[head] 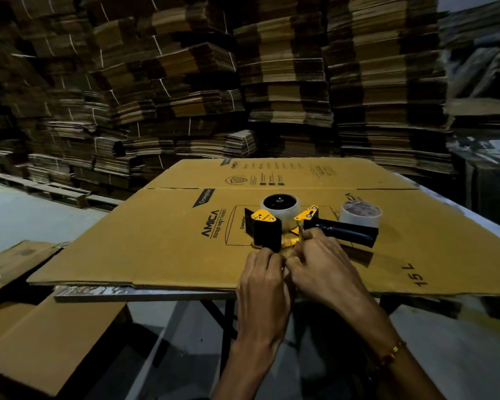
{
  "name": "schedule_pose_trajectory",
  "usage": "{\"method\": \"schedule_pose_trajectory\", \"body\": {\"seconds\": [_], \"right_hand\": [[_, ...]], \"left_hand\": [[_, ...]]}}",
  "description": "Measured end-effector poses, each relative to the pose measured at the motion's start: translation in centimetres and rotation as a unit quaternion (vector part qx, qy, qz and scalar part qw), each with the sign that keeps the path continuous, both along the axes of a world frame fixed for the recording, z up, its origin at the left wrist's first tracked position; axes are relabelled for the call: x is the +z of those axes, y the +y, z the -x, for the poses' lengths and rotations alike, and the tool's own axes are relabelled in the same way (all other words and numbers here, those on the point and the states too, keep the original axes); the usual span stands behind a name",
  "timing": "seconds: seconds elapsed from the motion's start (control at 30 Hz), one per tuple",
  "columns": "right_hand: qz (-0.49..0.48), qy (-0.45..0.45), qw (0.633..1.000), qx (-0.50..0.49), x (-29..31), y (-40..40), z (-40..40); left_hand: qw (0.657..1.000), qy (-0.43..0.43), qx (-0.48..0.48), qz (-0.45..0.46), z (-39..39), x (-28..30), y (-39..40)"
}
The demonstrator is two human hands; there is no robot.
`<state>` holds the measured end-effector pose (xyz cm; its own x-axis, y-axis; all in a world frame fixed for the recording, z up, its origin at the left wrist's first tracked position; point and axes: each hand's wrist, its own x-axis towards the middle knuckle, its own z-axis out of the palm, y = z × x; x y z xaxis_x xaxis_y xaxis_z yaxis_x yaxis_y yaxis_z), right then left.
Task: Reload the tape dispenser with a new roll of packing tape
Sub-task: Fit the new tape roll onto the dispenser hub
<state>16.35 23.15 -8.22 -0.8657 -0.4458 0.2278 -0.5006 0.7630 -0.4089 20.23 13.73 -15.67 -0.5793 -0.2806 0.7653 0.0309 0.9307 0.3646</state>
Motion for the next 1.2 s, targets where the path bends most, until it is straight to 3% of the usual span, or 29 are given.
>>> {"method": "schedule_pose_trajectory", "body": {"seconds": [0.13, 0.33, 0.47, 0.73, 0.97, 1.2], "right_hand": [[-0.021, 0.017, 1.000, -0.006, -0.1, -0.1, 0.1], [-0.082, 0.120, 0.989, -0.033, 0.5, 0.4, -0.3], [-0.051, 0.154, 0.986, -0.048, 1.8, 1.7, 1.1], [-0.144, 0.068, 0.987, 0.015, -0.3, 1.3, 7.2], [-0.132, 0.134, 0.982, 0.002, -0.2, 0.6, 10.1], [-0.113, 0.189, 0.976, 0.000, -0.8, 0.7, 11.2]], "left_hand": [[0.999, -0.009, -0.025, -0.027, -0.1, 0.2, -0.3], [0.998, -0.004, -0.050, -0.046, 0.3, 0.6, -0.4], [0.993, 0.010, -0.064, -0.095, -0.2, 0.4, -1.2], [0.988, 0.008, -0.070, -0.135, -1.0, 0.5, -4.1], [0.983, -0.022, -0.106, -0.150, -1.0, 0.5, -4.6], [0.984, -0.038, -0.083, -0.155, -0.8, 0.8, -5.1]]}}
